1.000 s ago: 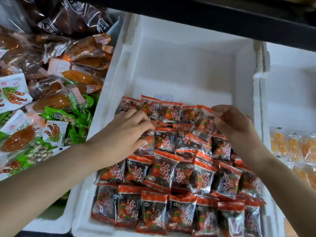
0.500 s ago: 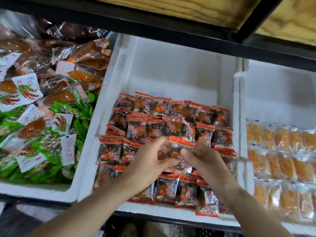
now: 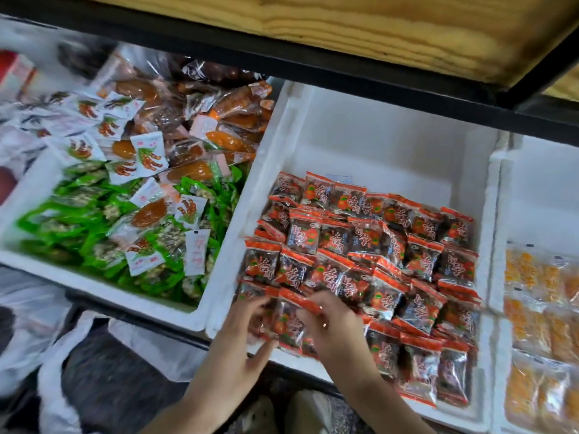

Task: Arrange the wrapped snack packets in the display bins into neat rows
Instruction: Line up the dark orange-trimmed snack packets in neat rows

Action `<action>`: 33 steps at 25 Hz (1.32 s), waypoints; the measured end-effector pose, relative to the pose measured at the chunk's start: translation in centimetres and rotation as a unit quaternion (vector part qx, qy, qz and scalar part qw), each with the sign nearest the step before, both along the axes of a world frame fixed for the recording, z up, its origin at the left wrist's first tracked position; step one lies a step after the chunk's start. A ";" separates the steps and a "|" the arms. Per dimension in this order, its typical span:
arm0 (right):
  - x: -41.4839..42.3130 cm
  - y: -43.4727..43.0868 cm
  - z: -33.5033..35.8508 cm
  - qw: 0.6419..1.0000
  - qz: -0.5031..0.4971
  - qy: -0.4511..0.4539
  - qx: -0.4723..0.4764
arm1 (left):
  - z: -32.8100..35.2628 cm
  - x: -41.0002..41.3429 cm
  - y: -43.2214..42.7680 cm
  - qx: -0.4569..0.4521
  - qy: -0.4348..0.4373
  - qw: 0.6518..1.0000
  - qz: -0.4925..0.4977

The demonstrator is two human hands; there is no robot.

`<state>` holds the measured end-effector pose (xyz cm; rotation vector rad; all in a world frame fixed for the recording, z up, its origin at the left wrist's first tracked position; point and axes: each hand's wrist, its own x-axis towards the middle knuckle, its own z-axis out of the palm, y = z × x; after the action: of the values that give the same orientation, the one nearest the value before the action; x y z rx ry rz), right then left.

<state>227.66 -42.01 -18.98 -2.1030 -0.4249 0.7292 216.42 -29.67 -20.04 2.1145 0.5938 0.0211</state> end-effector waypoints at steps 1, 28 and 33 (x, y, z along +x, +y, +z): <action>-0.3 1.3 -0.1 0.999 0.020 -0.026 0.006 | -0.1 -0.5 0.7 0.005 -0.017 1.000 0.018; -3.3 -2.6 -6.6 0.862 0.209 -0.416 -0.199 | -2.5 0.6 4.0 0.412 0.051 0.896 -0.155; 0.5 0.3 -4.3 0.863 0.105 -0.439 -0.227 | -1.1 1.7 4.2 0.422 0.014 0.890 -0.174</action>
<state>228.20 -41.67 -23.31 -2.8047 -1.0684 -0.1044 218.10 -25.49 -21.16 3.0503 0.2080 0.0559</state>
